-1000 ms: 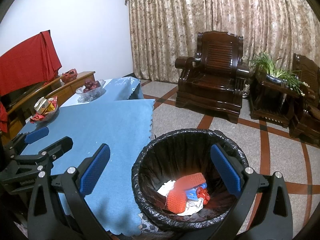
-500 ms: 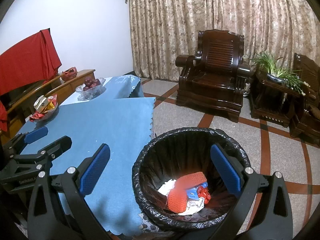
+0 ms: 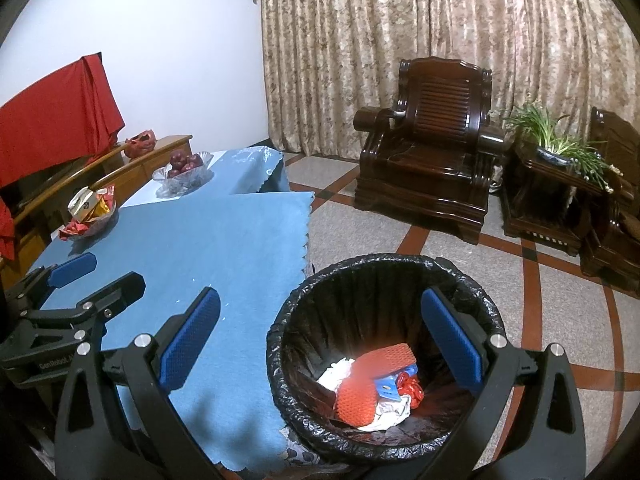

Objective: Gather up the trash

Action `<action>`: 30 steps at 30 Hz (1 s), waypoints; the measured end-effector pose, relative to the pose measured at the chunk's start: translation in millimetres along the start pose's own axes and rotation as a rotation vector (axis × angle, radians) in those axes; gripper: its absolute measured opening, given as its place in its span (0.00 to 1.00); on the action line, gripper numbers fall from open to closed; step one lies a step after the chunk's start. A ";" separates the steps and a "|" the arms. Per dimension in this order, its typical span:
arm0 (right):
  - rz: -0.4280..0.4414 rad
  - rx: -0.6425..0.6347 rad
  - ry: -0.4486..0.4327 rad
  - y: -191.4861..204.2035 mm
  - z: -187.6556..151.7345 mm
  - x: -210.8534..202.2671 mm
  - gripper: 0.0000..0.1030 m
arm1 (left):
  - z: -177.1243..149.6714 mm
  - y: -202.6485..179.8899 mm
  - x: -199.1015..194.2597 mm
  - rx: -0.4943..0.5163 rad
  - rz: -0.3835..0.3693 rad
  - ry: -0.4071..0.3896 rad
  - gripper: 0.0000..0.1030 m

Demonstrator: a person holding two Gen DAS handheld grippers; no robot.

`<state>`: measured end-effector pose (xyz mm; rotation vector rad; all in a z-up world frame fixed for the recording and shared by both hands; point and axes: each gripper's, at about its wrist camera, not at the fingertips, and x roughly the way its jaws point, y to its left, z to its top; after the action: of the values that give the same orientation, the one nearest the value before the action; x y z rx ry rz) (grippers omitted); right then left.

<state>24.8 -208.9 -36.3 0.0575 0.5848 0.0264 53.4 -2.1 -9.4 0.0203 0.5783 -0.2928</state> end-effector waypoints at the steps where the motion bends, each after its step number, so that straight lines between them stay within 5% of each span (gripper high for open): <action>1: 0.000 0.000 0.000 0.0 0.2 0.1 0.95 | -0.7 0.7 -0.6 0.000 0.001 0.000 0.94; 30: -0.002 0.009 0.007 -6.0 6.3 3.6 0.95 | 1.7 -11.5 2.1 0.015 0.002 0.009 0.94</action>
<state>31.3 -215.0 -33.4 0.0654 0.5915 0.0224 52.8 -13.8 -8.4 0.0370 0.5846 -0.2955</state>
